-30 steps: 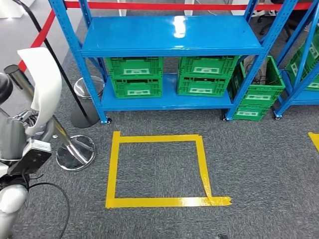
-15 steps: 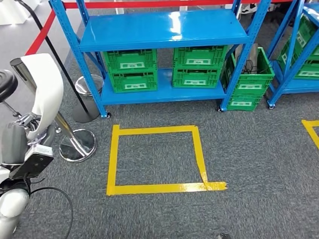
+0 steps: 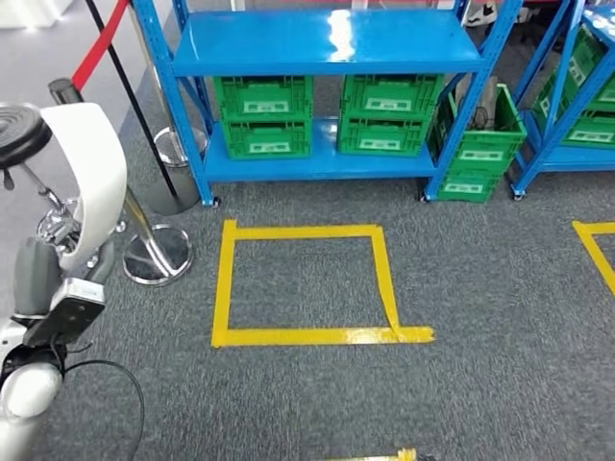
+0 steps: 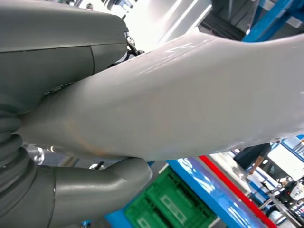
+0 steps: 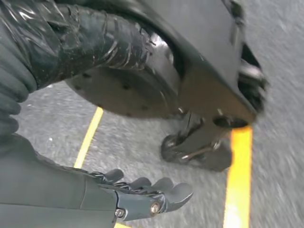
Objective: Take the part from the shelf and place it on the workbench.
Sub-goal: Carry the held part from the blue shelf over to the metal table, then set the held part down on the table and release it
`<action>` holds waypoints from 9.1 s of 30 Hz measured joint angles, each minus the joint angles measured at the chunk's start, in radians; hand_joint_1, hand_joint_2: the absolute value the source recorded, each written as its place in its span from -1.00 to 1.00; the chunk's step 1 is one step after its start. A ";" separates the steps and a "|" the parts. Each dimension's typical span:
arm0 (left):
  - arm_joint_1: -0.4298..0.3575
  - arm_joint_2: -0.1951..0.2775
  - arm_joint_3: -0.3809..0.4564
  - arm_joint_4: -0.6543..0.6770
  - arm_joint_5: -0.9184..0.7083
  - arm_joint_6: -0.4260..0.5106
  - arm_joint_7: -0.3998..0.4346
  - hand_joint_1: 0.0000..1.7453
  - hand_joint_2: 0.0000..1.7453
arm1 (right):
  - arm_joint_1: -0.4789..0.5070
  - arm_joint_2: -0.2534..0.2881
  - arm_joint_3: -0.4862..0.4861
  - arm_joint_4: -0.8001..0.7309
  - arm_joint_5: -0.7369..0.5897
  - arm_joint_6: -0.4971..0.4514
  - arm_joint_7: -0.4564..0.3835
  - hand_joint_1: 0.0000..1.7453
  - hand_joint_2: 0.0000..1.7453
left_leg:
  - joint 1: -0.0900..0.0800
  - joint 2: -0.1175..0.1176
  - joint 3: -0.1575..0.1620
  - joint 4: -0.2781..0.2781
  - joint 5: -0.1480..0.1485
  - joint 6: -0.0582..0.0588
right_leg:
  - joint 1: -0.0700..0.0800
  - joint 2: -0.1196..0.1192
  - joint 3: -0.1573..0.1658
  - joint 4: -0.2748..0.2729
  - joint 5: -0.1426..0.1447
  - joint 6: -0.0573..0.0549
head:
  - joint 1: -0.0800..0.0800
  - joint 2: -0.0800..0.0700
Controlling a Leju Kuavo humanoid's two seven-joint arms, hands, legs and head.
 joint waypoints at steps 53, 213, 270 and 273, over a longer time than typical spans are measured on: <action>0.112 0.012 0.009 -0.032 0.254 -0.235 -0.162 1.00 1.00 | 0.021 -0.008 0.002 0.002 -0.054 -0.027 -0.055 -1.00 1.00 | 0.009 -0.058 -0.033 0.074 -0.003 -0.037 | 0.004 0.065 0.127 -0.149 0.100 -0.049 | -0.002 0.000; -0.058 -0.048 0.057 0.097 0.170 -0.064 -0.192 1.00 1.00 | 0.022 0.030 -0.036 0.015 -0.160 -0.080 -0.041 -1.00 1.00 | 0.016 -0.026 -0.038 0.017 0.006 -0.019 | 0.000 0.051 0.022 -0.041 0.061 -0.005 | 0.015 0.000; -0.483 -0.113 -0.136 0.715 0.167 -0.193 -0.087 1.00 1.00 | 0.004 0.023 0.018 0.008 -0.130 -0.052 -0.016 -1.00 -1.00 | 0.006 -0.010 -0.073 0.029 0.029 -0.044 | 0.009 0.031 0.088 -0.134 0.104 -0.043 | 0.010 0.000; -0.509 -0.129 -0.151 0.765 0.154 -0.195 -0.074 1.00 1.00 | 0.005 0.021 0.024 0.007 -0.127 -0.048 -0.017 -1.00 -1.00 | 0.004 -0.010 -0.074 0.028 0.030 -0.044 | 0.008 0.030 0.091 -0.140 0.106 -0.043 | 0.011 0.000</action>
